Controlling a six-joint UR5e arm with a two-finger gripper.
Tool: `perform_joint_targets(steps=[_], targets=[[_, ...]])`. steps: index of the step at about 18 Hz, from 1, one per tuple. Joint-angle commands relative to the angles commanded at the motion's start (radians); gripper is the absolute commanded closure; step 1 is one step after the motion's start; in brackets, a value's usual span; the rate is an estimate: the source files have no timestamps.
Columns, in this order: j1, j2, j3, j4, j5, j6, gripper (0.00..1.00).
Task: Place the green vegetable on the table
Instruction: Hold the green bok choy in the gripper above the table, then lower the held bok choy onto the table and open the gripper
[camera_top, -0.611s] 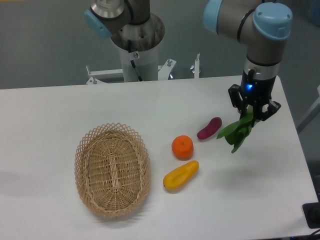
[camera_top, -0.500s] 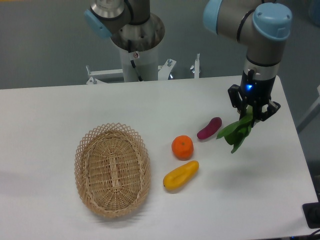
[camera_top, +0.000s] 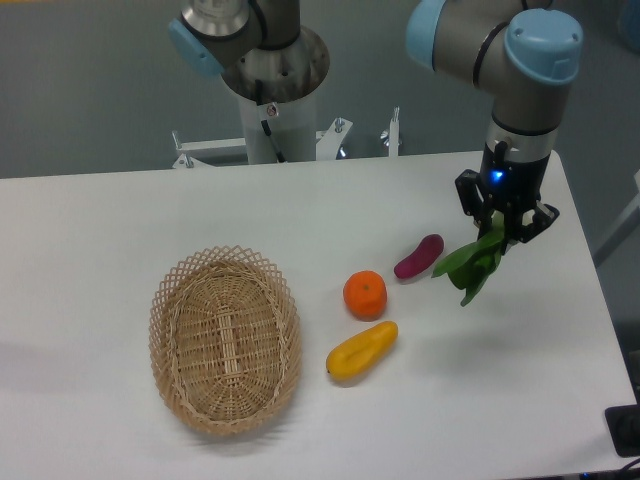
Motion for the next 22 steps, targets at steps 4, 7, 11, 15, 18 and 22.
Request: perform_joint_targets(steps=[4,7,11,15,18,22], targets=[[0.04,0.003,-0.047,0.0,0.0,0.097,0.61],[0.066,0.003,-0.094,0.026,0.0,0.184,0.61],[0.089,-0.044,-0.147,0.138,0.003,0.251,0.61],[0.121,-0.149,-0.141,0.21,0.003,0.31,0.61],[0.123,-0.169,-0.152,0.224,0.003,0.308,0.61],[0.133,-0.175,-0.16,0.224,0.003,0.298,0.55]])
